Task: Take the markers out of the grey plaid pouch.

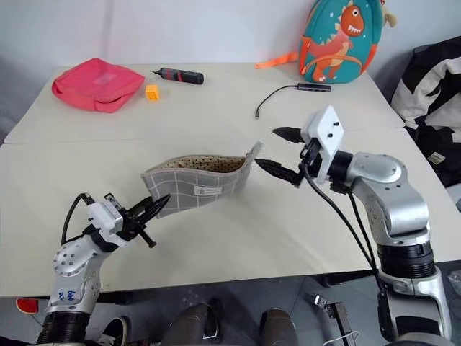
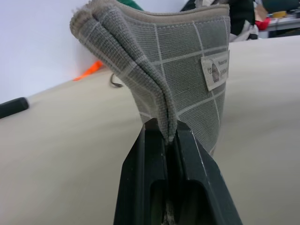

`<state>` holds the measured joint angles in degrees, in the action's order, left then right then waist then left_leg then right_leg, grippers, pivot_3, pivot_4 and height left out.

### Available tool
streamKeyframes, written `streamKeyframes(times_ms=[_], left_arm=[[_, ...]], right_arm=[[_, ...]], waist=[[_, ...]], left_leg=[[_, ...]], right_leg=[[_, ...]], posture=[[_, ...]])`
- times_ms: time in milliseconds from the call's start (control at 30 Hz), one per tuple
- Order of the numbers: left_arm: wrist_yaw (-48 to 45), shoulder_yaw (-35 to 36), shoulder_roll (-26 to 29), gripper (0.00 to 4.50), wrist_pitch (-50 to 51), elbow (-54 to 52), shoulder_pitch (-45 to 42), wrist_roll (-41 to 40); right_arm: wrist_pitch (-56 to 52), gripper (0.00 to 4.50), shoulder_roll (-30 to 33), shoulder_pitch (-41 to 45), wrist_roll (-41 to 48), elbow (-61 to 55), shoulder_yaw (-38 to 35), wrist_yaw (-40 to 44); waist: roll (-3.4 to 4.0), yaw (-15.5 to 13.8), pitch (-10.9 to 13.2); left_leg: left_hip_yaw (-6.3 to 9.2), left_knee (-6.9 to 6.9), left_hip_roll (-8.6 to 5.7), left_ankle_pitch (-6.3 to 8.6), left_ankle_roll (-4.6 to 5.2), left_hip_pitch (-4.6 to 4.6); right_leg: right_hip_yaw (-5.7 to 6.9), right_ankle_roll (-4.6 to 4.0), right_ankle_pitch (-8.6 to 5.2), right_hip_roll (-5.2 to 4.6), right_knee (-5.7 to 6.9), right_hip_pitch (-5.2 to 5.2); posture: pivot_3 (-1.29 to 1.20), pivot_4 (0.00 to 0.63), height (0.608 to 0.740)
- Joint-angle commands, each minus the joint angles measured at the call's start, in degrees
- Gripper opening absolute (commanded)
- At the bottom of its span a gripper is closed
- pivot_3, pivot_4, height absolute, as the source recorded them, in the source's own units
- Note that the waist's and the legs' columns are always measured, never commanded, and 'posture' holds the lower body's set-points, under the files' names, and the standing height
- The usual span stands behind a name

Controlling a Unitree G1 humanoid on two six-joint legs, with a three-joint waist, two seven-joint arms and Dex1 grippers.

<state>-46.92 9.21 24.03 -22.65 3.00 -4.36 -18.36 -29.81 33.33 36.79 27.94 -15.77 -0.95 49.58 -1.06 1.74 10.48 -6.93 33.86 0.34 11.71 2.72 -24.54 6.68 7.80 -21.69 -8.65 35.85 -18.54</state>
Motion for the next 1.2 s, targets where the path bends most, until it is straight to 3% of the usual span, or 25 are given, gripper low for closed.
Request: streamKeyframes(times_ms=[33,367,700,833,1100,1133,1200], left_arm=[[-0.65,-1.61,0.77,0.0,-2.73,-0.18,-0.06,2.08],[0.62,-1.14,1.3,0.0,-4.81,-0.26,0.65,2.56],[1.0,-3.68,3.2,0.0,-9.55,-0.74,-1.4,7.32],[1.04,-5.4,4.11,0.0,-11.52,-0.88,-2.12,9.38],[2.92,-6.73,3.77,0.0,-10.06,-2.29,-1.9,8.73],[2.89,-6.85,3.93,0.0,-10.27,-2.33,-1.98,8.78],[2.83,-7.03,4.23,0.0,-10.56,-2.24,-2.08,8.97]], right_arm=[[-0.52,4.08,-1.87,2.99,0.93,-5.1,1.64,-1.89],[4.26,4.08,2.23,2.88,-3.29,3.04,-0.96,-1.55],[-1.96,4.08,-1.36,4.28,1.96,-5.63,2.39,-1.34],[-1.54,3.15,-1.43,3.93,1.1,-7.93,5.09,-0.68],[5.06,0.29,2.22,1.17,-7.08,-7.38,11.73,3.9],[5.51,0.04,2.24,1.08,-7.68,-7.07,12.1,3.91],[8.45,0.04,2.96,0.71,-11.76,-5.57,14.29,4.19]], waist=[[0.0,-0.13,0.0],[0.0,-1.1,0.01],[0.04,-0.58,0.03],[0.04,-0.66,0.03],[0.04,-0.5,0.03],[0.04,-0.46,0.03],[0.04,-0.3,0.03]], left_leg=[[0.01,0.0,0.04,0.01,-0.02,0.0],[0.0,0.14,-0.13,0.14,0.03,-0.04],[-0.01,0.14,-0.01,0.1,0.06,-0.05],[0.0,0.14,-0.06,0.15,-0.01,-0.05],[0.0,0.14,-0.07,0.12,0.04,-0.05],[-0.01,0.14,-0.07,0.12,0.04,-0.05],[-0.01,0.14,-0.05,0.11,0.03,-0.05]], right_leg=[[0.02,0.0,0.0,0.02,0.02,-0.01],[0.01,0.03,0.02,-0.07,-0.03,0.06],[0.02,0.02,0.01,-0.03,-0.01,0.03],[0.02,0.02,0.02,-0.07,-0.02,0.04],[0.03,0.02,0.02,-0.05,-0.02,0.04],[0.02,0.02,0.02,-0.05,-0.02,0.03],[0.02,0.02,0.02,-0.05,-0.01,0.03]], posture=[[0.0,0.15,0.74],[0.0,0.15,0.74],[0.0,0.15,0.74],[0.0,0.15,0.74],[0.0,0.15,0.74],[0.0,0.15,0.74],[0.0,0.15,0.74]])
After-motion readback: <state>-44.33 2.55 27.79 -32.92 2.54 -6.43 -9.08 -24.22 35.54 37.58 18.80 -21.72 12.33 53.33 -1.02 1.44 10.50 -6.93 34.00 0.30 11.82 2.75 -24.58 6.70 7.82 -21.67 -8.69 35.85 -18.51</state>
